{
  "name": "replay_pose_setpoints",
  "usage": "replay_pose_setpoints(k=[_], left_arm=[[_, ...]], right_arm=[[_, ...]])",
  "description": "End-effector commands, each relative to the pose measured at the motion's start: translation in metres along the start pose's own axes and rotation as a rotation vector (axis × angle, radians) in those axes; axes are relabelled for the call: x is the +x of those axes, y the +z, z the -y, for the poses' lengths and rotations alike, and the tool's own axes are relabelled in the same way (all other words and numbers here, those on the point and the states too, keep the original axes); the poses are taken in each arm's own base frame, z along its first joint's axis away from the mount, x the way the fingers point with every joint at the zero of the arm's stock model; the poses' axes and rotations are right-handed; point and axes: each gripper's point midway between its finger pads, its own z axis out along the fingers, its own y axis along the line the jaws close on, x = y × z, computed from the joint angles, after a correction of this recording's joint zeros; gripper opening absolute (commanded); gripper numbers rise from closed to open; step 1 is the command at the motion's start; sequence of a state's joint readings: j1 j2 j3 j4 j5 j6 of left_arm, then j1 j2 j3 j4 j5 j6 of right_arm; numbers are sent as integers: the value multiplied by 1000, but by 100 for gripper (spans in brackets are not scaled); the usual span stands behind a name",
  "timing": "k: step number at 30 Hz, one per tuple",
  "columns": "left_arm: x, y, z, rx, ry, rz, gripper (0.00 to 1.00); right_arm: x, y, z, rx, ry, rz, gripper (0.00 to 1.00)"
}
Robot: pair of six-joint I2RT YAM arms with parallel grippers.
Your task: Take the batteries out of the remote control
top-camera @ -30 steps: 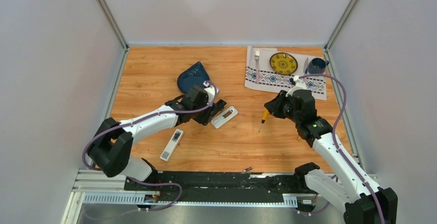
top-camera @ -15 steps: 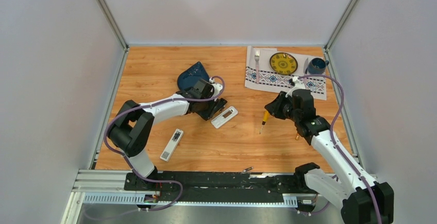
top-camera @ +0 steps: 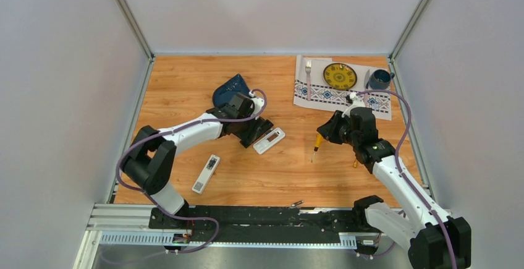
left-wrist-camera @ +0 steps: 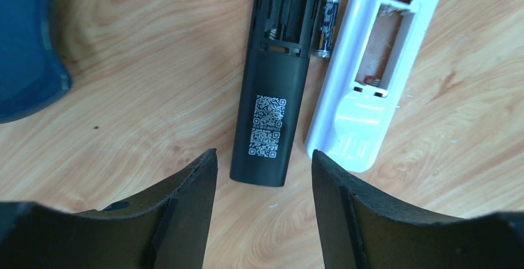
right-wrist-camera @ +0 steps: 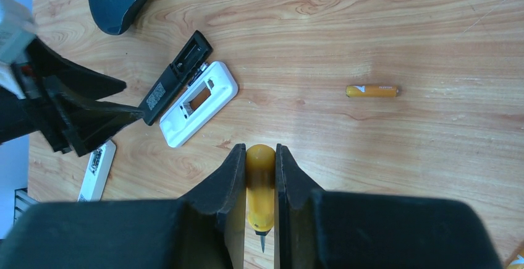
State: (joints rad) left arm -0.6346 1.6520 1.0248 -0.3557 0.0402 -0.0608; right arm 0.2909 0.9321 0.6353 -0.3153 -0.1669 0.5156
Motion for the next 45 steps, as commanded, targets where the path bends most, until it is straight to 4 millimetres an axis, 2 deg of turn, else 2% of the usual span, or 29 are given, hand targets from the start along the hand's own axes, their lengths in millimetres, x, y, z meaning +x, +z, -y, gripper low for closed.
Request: replay_pose_setpoints(k=[1,3,4,6,7,9,10,13,14,15,17,18,20,21,22,24,25,29,34,38,43,45], left_arm=[[-42,-47,-6,-37,-1,161,65],[-46,-60,-8,-40,-7,192,65],[-54,-76,-14,-77,-20,237,65],[-57,-91,-18,-96,-36,277,66],[-64,-110,-19,-105,-49,333,68],[-62,-123,-23,-113,-75,373,69],[-65,-141,-23,-112,-104,426,70],[-52,-161,-23,-101,-161,479,79],[-49,-166,-23,-93,-175,495,86],[-49,-182,-22,-85,-188,546,89],[-34,-185,-21,-77,-243,563,100],[-32,-201,-20,-73,-258,622,100],[-14,-200,-19,-65,-299,630,100],[-8,-211,-18,-59,-306,672,100],[4,-205,-18,-60,-341,660,100],[20,-210,-17,-57,-369,676,100],[30,-205,-16,-50,-393,659,100],[57,-204,-10,-28,-429,621,100],[74,-199,-17,-81,-473,559,99],[82,-186,-22,-129,-495,454,98],[93,-161,-30,-208,-489,250,98],[104,-147,-31,-233,-484,141,98]], right_arm=[[-12,-1,-8,-42,-20,46,0],[-12,-2,-9,-45,-19,47,0],[-13,-2,-9,-46,-20,49,0],[-14,-4,-11,-53,-20,54,0],[-14,-4,-11,-55,-22,54,0],[-13,-6,-12,-61,-20,55,0],[-14,-7,-13,-65,-21,60,0],[-14,-9,-15,-73,-17,64,0],[-14,-9,-15,-76,-14,64,0],[-13,-10,-15,-77,-13,63,0],[-13,-10,-16,-83,-12,61,0],[-13,-10,-17,-85,-11,62,0],[-11,-10,-17,-88,-11,58,0],[-11,-10,-17,-90,-8,57,0],[-10,-9,-17,-91,-6,54,0],[-9,-9,-18,-100,-4,52,0],[-8,-8,-18,-100,1,50,0],[-7,-6,-20,-118,0,41,0],[-7,-3,-22,-125,-2,32,0],[-6,-4,-23,-131,0,27,0],[-3,-5,-22,-130,-4,17,0],[-1,-4,-20,-126,-6,14,0]])
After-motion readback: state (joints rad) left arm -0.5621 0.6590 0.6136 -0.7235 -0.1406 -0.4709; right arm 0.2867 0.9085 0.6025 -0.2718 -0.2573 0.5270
